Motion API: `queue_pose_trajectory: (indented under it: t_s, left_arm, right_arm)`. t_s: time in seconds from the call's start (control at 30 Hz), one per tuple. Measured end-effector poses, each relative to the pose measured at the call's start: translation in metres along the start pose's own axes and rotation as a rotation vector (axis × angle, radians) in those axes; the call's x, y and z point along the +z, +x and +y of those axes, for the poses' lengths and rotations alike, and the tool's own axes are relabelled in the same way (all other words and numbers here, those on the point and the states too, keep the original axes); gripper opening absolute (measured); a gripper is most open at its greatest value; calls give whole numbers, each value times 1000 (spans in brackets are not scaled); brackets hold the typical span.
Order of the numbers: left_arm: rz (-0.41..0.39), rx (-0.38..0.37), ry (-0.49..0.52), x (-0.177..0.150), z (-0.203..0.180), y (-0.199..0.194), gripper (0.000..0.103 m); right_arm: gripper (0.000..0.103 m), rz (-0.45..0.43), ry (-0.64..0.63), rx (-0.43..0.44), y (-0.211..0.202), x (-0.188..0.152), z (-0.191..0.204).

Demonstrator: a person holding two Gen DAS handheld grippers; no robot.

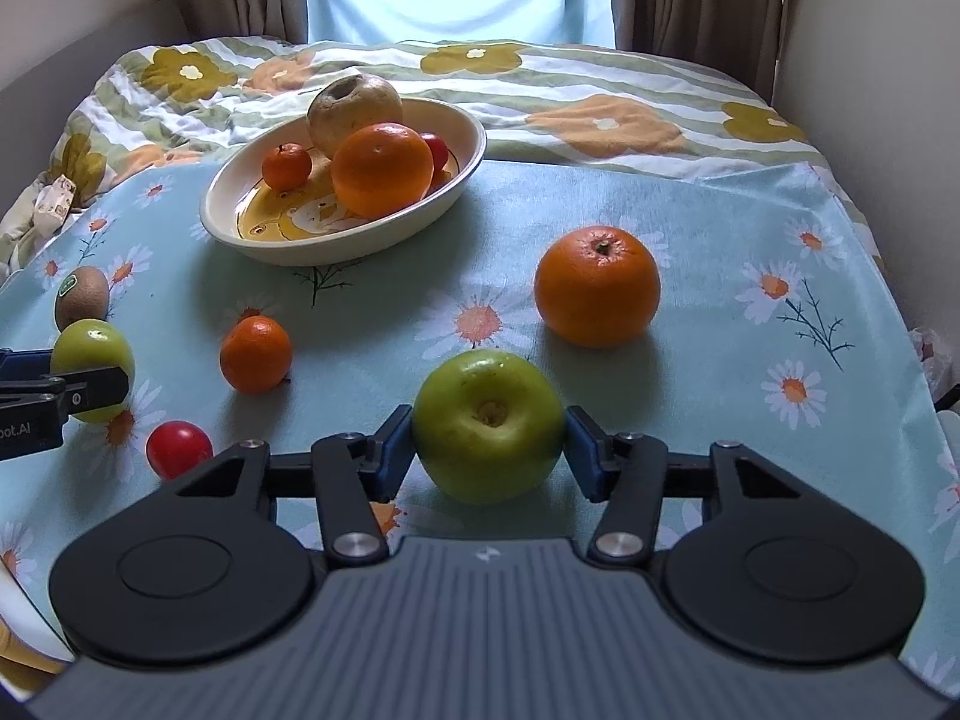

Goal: Organize fruits
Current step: 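Close the left gripper on a green apple while the right gripper grasps another green apple, then carry the green apple with the left gripper to the bowl while the right gripper carries its apple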

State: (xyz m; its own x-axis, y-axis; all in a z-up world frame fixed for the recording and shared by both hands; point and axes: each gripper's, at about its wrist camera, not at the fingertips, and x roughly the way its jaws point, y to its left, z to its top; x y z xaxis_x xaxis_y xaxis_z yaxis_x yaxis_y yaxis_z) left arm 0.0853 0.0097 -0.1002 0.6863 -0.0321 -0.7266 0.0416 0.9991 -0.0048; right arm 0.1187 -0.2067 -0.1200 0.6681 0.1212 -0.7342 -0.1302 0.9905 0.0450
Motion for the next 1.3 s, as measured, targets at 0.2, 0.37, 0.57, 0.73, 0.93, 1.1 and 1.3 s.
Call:
queue_pose_trajectory:
  t_s: [0.2,0.37,0.57,0.73,0.93,1.1,1.3]
  left_arm:
    - [-26,1,-7,4,-1,-18,60]
    - [-52,-1,-8,10,-5,-38,60]
    - [-84,1,-4,18,-10,-64,60]
    - [-105,-6,-14,31,-11,-85,60]
    - [-146,-17,-18,54,-5,-99,60]
    - [-164,-43,14,76,2,-95,60]
    - [-156,-93,63,99,11,-76,60]
  right_arm:
    - [68,-20,-3,6,-15,6,1]
    - [68,-41,-8,16,-34,14,4]
    - [68,-55,-20,36,-59,27,8]
    - [68,-66,-19,55,-79,40,12]
    - [68,-86,-20,67,-96,60,19]
    - [68,-102,-10,52,-100,76,28]
    - [68,-99,20,22,-92,93,43]
